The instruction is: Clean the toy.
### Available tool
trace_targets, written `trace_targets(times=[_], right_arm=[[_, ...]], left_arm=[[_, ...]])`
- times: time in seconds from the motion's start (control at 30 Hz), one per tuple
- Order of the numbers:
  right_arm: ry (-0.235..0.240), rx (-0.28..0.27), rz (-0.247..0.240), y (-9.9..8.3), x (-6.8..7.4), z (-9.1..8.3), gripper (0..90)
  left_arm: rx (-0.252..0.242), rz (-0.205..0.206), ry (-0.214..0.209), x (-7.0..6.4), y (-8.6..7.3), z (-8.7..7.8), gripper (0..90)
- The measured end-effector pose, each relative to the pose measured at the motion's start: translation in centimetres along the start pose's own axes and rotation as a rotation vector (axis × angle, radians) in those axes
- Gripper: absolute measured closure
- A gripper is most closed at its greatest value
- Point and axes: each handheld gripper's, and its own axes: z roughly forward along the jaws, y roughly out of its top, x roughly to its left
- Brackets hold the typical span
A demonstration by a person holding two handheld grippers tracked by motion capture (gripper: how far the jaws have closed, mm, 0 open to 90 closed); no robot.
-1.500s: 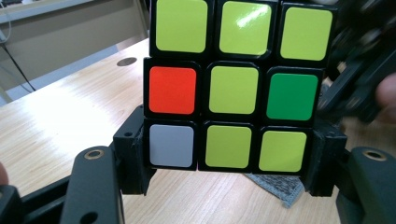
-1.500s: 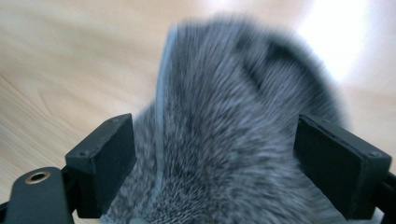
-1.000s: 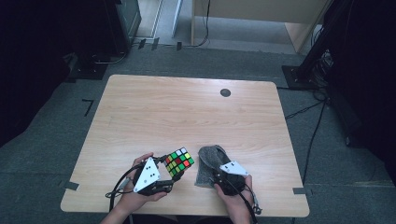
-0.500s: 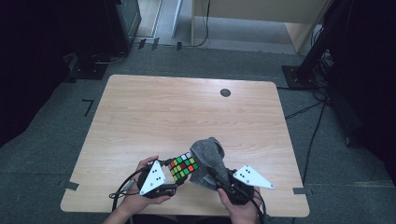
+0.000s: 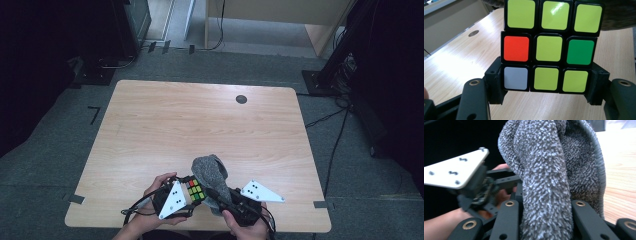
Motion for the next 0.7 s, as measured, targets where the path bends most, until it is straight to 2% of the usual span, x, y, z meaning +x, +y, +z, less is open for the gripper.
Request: trace_targets(times=[0.07,0.2,0.27,0.4,0.5,0.57,0.63,0.7], right_arm=[[0.022,0.004,-0.016,0.0,0.4,0.1,71.4],[-0.017,-0.014,-0.070,0.0,0.8,0.0,71.3],[-0.058,-0.018,-0.080,0.1,0.6,-0.3,71.3],[-0.085,0.003,-0.042,0.1,-0.4,-0.3,71.2],[-0.089,0.010,-0.040,0.1,-0.4,-0.3,71.0],[-0.069,0.009,-0.050,0.1,0.1,-0.2,70.6],[-0.052,0.009,-0.077,0.1,0.8,-0.1,70.2],[-0.058,0.007,-0.101,0.2,1.1,0.0,69.7]], left_arm=[[0.003,-0.003,0.004,0.1,0.0,-0.1,33.7],[-0.029,-0.014,-0.009,0.2,0.1,-0.4,33.7],[-0.042,-0.018,-0.012,0.3,0.2,-0.6,33.7],[-0.034,-0.018,-0.009,0.4,0.1,-0.6,33.7],[-0.024,-0.022,-0.012,0.4,0.1,-0.4,33.8],[-0.015,-0.018,-0.009,0.3,0.0,-0.2,33.7],[-0.014,-0.022,-0.009,0.2,0.0,-0.2,33.8],[-0.018,-0.023,-0.011,0.3,0.0,-0.2,33.7]])
